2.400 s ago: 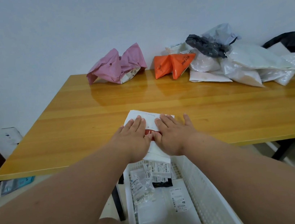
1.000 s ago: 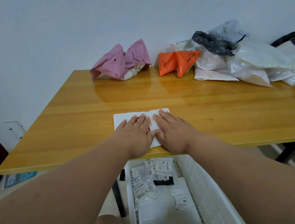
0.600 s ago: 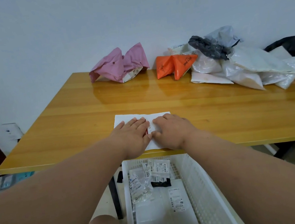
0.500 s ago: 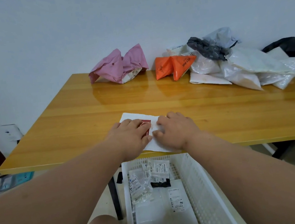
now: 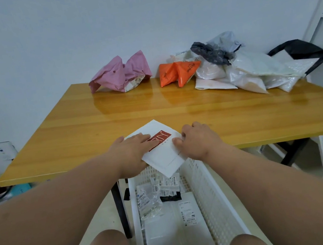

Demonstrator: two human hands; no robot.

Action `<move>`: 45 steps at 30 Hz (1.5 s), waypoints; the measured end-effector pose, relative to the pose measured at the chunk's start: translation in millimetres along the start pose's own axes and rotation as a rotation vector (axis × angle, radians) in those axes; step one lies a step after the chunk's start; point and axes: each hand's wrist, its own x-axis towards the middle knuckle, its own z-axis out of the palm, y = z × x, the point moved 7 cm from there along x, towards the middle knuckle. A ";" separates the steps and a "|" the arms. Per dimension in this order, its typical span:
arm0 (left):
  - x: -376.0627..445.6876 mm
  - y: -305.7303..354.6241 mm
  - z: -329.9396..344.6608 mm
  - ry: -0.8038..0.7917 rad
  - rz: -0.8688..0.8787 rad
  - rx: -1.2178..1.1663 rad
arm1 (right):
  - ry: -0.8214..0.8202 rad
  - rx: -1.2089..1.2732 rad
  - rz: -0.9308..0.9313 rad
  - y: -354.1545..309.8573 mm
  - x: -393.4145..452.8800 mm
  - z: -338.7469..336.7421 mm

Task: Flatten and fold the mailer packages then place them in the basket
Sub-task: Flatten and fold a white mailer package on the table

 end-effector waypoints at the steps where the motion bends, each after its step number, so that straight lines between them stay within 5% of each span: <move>1: -2.4 0.8 0.4 -0.002 0.004 0.006 | -0.016 0.058 0.030 4.2 -1.7 -1.8; 7: -26.9 7.7 8.7 0.003 0.052 0.164 | -0.234 0.664 0.310 38.6 -26.6 4.9; 11: -40.3 19.8 5.7 0.095 0.059 0.234 | -0.374 0.807 0.343 45.6 -58.2 14.2; 16: -61.3 18.6 -16.9 0.311 -0.246 -0.015 | -0.373 0.830 0.399 56.7 -86.4 10.0; 21: -85.1 40.8 40.6 -0.299 -0.505 -0.991 | -0.522 0.850 0.532 66.3 -113.7 25.1; 24: -102.1 60.6 64.4 -0.566 -0.538 -1.173 | -0.652 0.820 0.564 64.8 -124.8 38.3; 35: -87.4 65.1 112.2 -0.602 -0.637 -1.433 | -0.604 0.795 0.679 77.6 -117.6 92.3; 41: -61.8 44.0 166.0 -0.627 -0.767 -1.185 | -0.547 0.826 0.714 80.5 -87.3 134.9; 45: -47.1 46.1 199.3 -0.772 -0.807 -1.464 | -0.536 0.830 0.794 94.1 -66.7 163.3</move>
